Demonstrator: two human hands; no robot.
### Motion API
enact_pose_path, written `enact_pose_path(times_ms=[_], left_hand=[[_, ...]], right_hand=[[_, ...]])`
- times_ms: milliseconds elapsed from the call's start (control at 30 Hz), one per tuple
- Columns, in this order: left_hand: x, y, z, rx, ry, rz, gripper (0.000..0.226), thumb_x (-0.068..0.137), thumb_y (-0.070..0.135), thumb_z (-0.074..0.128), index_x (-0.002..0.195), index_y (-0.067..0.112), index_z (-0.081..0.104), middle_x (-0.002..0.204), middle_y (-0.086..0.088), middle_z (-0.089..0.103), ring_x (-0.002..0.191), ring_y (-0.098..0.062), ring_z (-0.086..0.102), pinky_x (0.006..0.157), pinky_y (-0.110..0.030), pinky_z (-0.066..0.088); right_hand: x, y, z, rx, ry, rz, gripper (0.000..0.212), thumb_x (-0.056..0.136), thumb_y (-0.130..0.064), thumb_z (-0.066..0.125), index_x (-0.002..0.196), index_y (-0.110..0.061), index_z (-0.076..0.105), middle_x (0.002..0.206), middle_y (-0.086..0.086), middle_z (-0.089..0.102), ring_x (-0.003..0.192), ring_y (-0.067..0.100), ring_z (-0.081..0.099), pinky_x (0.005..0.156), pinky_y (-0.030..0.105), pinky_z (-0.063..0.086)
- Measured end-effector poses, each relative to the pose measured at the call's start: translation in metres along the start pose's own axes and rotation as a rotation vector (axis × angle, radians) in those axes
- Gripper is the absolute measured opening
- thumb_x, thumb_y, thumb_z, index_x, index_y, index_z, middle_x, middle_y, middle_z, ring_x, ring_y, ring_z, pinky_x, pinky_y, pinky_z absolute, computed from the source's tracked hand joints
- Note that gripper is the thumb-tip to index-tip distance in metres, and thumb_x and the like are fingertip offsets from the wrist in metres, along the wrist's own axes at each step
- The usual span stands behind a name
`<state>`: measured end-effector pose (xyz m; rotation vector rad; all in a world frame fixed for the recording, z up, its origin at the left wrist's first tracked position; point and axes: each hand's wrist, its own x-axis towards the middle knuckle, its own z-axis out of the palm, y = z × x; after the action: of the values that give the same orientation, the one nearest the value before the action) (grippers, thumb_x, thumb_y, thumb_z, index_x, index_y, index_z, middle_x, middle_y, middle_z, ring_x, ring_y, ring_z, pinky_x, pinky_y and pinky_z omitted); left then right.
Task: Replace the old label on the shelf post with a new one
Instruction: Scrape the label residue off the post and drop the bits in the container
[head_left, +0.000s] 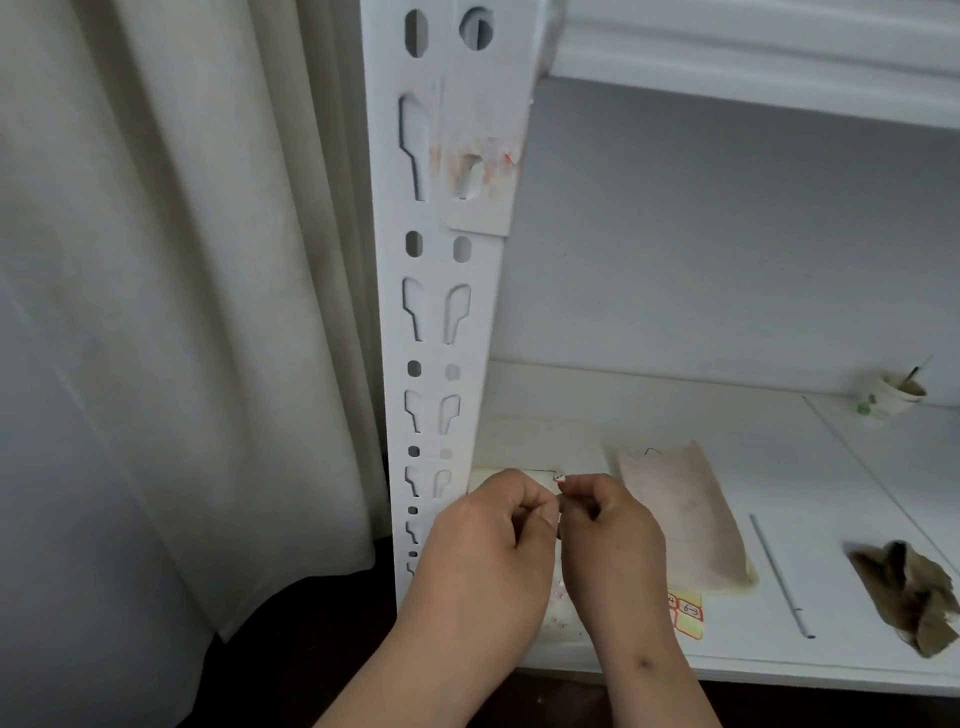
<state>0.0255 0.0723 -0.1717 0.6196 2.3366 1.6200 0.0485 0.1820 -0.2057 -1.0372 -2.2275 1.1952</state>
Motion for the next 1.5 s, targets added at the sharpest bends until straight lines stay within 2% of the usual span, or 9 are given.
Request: enact_pose_path(times_ms=[133,333,433,533,633,800,933,1233,1500], left_hand=[[-0.002,0.000,-0.003,0.004,-0.013,0.003,0.018,0.094,0.020,0.054,0.078,0.021,0.061,0.058,0.006,0.058,0.048,-0.004,0.047,0.052,-0.019,0.042],[-0.005,0.000,-0.007,-0.021,-0.027,-0.011,0.021,0.093,0.019,0.055,0.074,0.025,0.060,0.055,0.009,0.058,0.046,-0.003,0.047,0.052,-0.021,0.043],[-0.007,0.001,-0.009,-0.027,-0.031,-0.020,0.025,0.093,0.018,0.055,0.070,0.028,0.059,0.054,0.013,0.058,0.045,-0.002,0.048,0.053,-0.022,0.044],[-0.009,0.003,-0.011,-0.040,-0.035,-0.021,0.027,0.091,0.016,0.054,0.068,0.029,0.058,0.054,0.013,0.058,0.045,-0.002,0.047,0.051,-0.021,0.042],[-0.010,0.006,-0.013,-0.044,-0.031,-0.008,0.025,0.088,0.014,0.053,0.068,0.029,0.058,0.055,0.011,0.056,0.047,-0.002,0.047,0.052,-0.022,0.042],[-0.014,0.010,-0.017,-0.063,-0.016,0.006,0.023,0.088,0.015,0.056,0.070,0.027,0.060,0.055,0.012,0.056,0.048,-0.002,0.047,0.052,-0.021,0.043],[-0.017,0.012,-0.019,-0.064,-0.002,0.000,0.023,0.090,0.017,0.058,0.070,0.028,0.061,0.059,0.010,0.060,0.051,-0.002,0.051,0.055,-0.024,0.048],[-0.022,0.014,-0.026,-0.069,0.004,0.031,0.023,0.090,0.017,0.058,0.070,0.029,0.060,0.054,0.014,0.056,0.047,-0.002,0.047,0.050,-0.018,0.043],[-0.021,0.013,-0.028,-0.077,0.012,0.036,0.023,0.091,0.019,0.059,0.071,0.030,0.060,0.052,0.016,0.055,0.047,-0.002,0.047,0.053,-0.021,0.047]], right_hand=[[-0.002,-0.002,-0.001,-0.032,0.013,-0.023,0.010,0.090,-0.023,0.058,0.081,-0.024,0.063,0.077,-0.010,0.067,0.073,0.007,0.061,0.065,0.027,0.048],[-0.007,-0.010,-0.002,-0.120,0.027,-0.008,0.036,0.089,-0.041,0.058,0.062,-0.017,0.054,0.057,-0.003,0.058,0.057,0.012,0.053,0.050,0.027,0.036],[-0.008,-0.011,-0.002,-0.119,0.018,0.010,0.030,0.087,-0.041,0.060,0.067,-0.018,0.056,0.061,-0.004,0.060,0.060,0.013,0.056,0.054,0.028,0.041],[-0.009,-0.010,-0.001,-0.106,0.019,-0.007,0.003,0.087,-0.022,0.060,0.086,-0.021,0.062,0.081,-0.005,0.067,0.079,0.016,0.062,0.067,0.028,0.047],[-0.011,-0.011,0.000,-0.121,0.026,-0.023,0.018,0.088,-0.013,0.056,0.101,-0.021,0.066,0.096,-0.003,0.068,0.089,0.017,0.061,0.074,0.026,0.044],[-0.014,-0.016,-0.006,-0.109,0.039,-0.039,0.004,0.087,-0.021,0.059,0.086,-0.019,0.063,0.077,-0.006,0.067,0.072,0.012,0.060,0.068,0.031,0.050],[-0.019,-0.021,-0.009,-0.117,0.044,-0.033,0.017,0.083,-0.028,0.062,0.073,-0.016,0.055,0.062,-0.004,0.060,0.063,0.016,0.057,0.059,0.032,0.046],[-0.020,-0.016,-0.001,-0.066,0.045,-0.035,0.024,0.087,-0.007,0.055,0.104,-0.023,0.049,0.095,-0.009,0.064,0.082,0.015,0.059,0.068,0.028,0.043],[-0.019,-0.018,-0.004,-0.109,0.069,-0.073,0.010,0.089,-0.023,0.059,0.097,-0.020,0.053,0.069,-0.010,0.058,0.065,0.010,0.055,0.057,0.027,0.039]])
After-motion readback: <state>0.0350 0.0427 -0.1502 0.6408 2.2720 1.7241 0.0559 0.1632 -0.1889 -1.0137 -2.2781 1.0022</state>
